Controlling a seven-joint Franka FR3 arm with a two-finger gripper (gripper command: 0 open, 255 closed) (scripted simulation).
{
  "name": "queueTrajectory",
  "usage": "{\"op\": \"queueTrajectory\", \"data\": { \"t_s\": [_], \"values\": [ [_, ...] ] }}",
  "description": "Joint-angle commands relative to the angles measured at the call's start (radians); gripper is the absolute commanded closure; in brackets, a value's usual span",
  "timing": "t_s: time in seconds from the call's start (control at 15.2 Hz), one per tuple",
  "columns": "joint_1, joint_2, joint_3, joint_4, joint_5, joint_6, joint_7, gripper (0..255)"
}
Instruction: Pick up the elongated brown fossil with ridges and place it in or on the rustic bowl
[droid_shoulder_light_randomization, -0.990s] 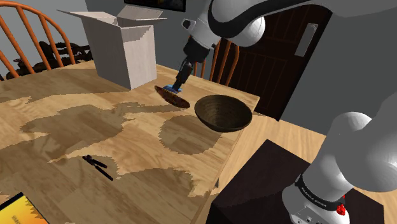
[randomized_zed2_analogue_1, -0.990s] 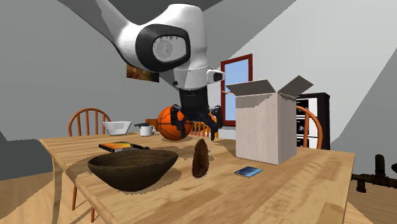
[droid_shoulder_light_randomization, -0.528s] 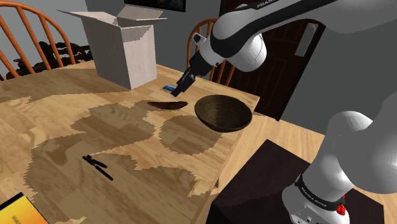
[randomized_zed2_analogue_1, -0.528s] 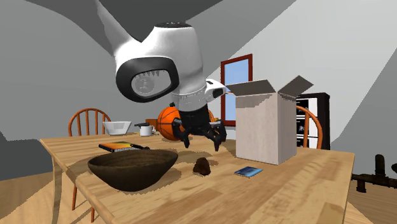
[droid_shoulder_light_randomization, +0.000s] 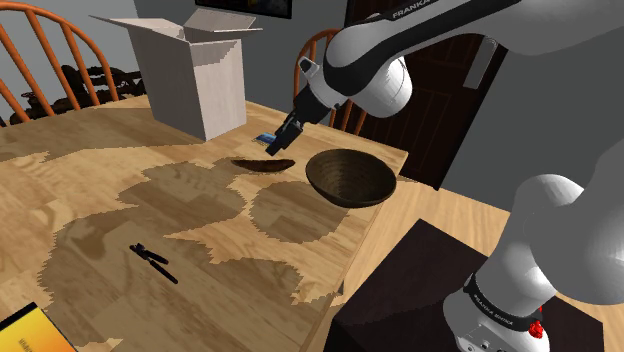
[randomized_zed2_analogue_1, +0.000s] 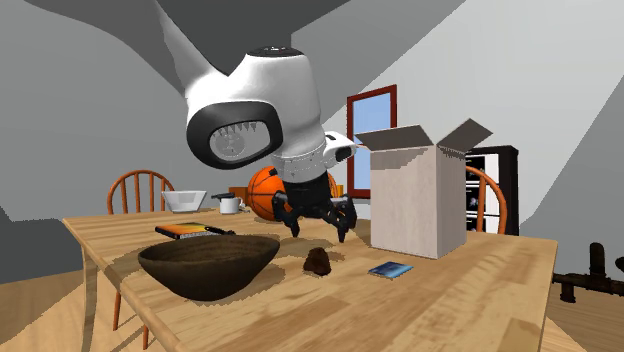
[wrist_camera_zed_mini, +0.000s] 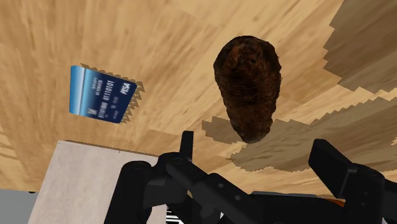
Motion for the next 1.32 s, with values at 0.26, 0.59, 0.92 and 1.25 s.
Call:
{"op": "queueTrajectory", "data": {
  "t_s": [0.26,0.59,0.92,1.25],
  "values": [
    [0.0,0.0,0.0,0.0,0.0,0.0,0.0,255],
    [0.0,0.0,0.0,0.0,0.0,0.0,0.0,255],
    [-0.168,0.313,0.206,0.53,-0.635,-0.665,0.409,0],
    [-0.125,0.34,0.166,0.497,-0.633,-0.604,0.408,0]
  ]
}}
